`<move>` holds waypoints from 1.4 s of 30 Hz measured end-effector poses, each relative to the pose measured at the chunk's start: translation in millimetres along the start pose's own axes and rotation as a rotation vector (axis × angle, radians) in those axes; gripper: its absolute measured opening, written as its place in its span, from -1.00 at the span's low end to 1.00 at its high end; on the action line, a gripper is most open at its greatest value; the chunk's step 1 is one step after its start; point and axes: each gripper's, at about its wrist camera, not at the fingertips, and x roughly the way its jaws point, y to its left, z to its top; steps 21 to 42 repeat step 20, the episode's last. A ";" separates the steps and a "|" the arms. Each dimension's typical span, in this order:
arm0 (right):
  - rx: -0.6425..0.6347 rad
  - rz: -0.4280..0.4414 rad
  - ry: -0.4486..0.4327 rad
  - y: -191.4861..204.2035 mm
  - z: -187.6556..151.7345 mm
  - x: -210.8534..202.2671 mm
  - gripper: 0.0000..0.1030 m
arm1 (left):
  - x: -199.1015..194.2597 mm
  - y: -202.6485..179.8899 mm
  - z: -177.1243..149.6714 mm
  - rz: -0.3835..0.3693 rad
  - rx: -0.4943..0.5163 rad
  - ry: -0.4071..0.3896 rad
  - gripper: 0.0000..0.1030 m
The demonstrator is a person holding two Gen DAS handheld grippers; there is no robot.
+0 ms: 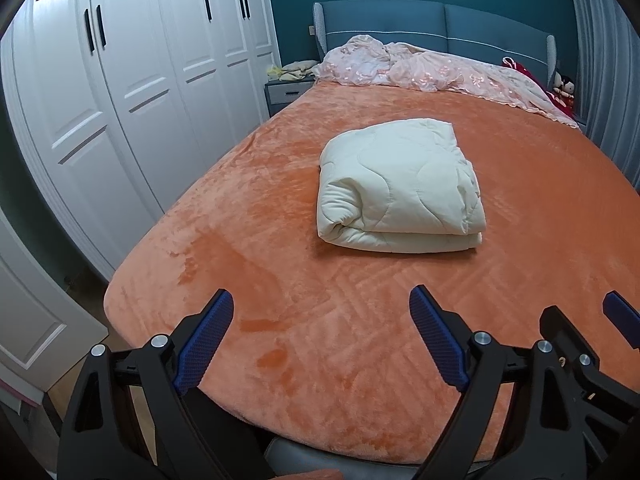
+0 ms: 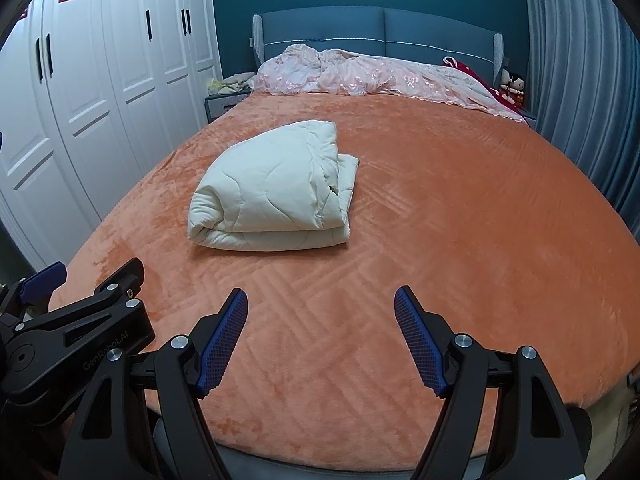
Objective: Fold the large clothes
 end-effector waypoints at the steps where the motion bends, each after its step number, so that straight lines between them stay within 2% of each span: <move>1: 0.002 0.000 -0.002 0.2 0.0 -0.7 0.43 | -0.2 0.4 0.0 -0.004 -0.003 0.001 0.67; 16: 0.006 -0.004 -0.005 2.7 0.2 -3.2 0.44 | -2.7 -3.6 0.7 -0.020 0.006 -0.001 0.53; 42: 0.020 -0.008 -0.006 5.4 -1.3 -5.0 0.44 | -4.0 -5.6 2.1 -0.013 0.012 -0.005 0.53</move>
